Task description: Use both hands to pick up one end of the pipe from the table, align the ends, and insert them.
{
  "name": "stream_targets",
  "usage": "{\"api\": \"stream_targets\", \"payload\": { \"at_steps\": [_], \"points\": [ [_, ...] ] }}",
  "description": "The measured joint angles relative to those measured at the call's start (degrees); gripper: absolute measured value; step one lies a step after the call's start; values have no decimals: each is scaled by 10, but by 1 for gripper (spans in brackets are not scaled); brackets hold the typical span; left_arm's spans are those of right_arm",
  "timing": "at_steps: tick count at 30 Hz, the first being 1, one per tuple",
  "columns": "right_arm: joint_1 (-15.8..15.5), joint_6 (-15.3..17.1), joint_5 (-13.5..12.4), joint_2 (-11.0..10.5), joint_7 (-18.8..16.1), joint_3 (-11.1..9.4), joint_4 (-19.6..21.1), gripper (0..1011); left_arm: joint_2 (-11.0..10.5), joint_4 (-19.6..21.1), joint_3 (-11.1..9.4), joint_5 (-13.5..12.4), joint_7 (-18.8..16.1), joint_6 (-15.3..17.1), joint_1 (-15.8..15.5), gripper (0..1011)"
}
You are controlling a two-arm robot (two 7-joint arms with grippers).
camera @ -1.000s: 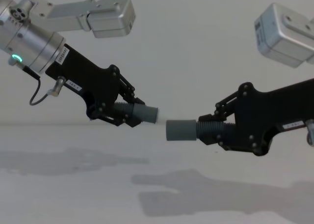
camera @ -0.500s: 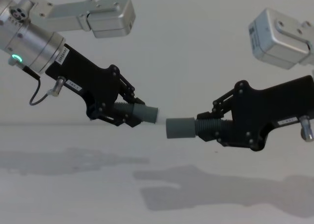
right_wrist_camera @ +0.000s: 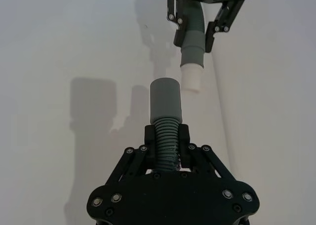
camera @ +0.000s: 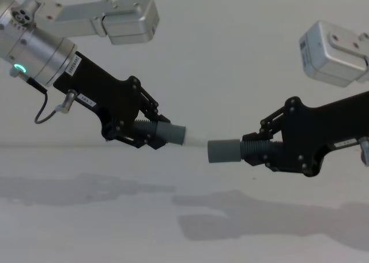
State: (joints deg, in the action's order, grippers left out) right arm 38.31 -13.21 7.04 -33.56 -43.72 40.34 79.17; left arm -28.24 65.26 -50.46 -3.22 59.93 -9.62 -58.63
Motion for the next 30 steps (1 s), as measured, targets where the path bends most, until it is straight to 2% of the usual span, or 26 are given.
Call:
{"api": "stream_targets", "payload": {
  "at_steps": [30],
  "points": [
    [33,-10,1,31,20,7,-70,238,0,0,0,0,0,0,0,336]
  ]
}}
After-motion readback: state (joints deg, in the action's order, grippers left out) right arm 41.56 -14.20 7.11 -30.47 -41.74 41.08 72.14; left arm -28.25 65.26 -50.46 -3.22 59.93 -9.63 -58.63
